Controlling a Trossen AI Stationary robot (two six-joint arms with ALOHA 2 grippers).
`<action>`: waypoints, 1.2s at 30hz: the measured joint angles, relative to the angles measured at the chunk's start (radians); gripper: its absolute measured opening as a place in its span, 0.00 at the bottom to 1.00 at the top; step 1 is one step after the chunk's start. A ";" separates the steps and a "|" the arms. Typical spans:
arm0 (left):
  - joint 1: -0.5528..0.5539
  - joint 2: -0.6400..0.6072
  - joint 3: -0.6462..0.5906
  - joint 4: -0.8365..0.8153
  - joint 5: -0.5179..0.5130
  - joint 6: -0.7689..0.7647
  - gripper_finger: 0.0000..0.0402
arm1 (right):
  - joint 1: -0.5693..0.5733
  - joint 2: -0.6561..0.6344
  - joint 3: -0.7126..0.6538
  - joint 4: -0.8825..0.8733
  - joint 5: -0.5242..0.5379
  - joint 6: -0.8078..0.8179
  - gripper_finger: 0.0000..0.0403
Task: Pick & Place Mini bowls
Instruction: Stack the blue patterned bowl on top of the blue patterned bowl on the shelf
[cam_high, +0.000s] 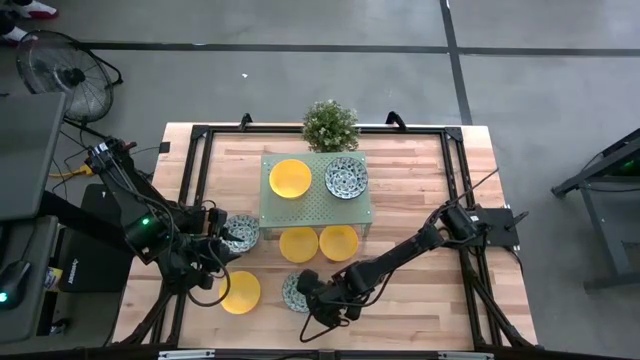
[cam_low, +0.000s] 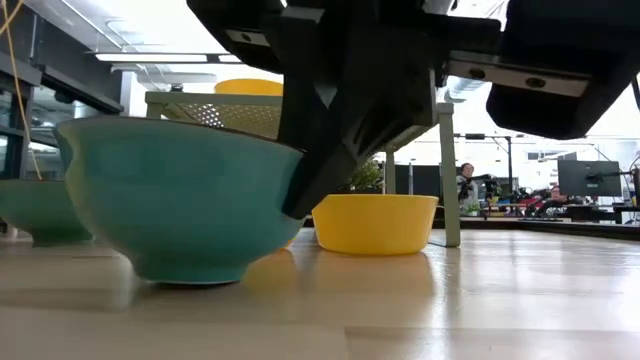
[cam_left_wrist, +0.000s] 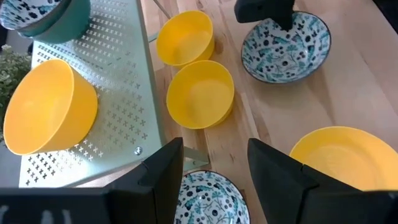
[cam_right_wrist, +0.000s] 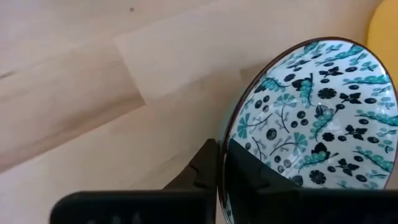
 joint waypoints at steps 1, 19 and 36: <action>0.000 0.000 0.000 0.001 0.006 -0.001 0.43 | 0.000 0.000 0.000 -0.001 0.006 0.005 0.02; 0.000 0.000 0.000 0.006 0.015 -0.007 0.43 | 0.075 -0.134 0.005 -0.158 0.150 0.227 0.01; 0.000 0.000 0.000 -0.008 0.038 0.000 0.43 | 0.072 -0.493 0.006 -0.560 0.394 0.504 0.00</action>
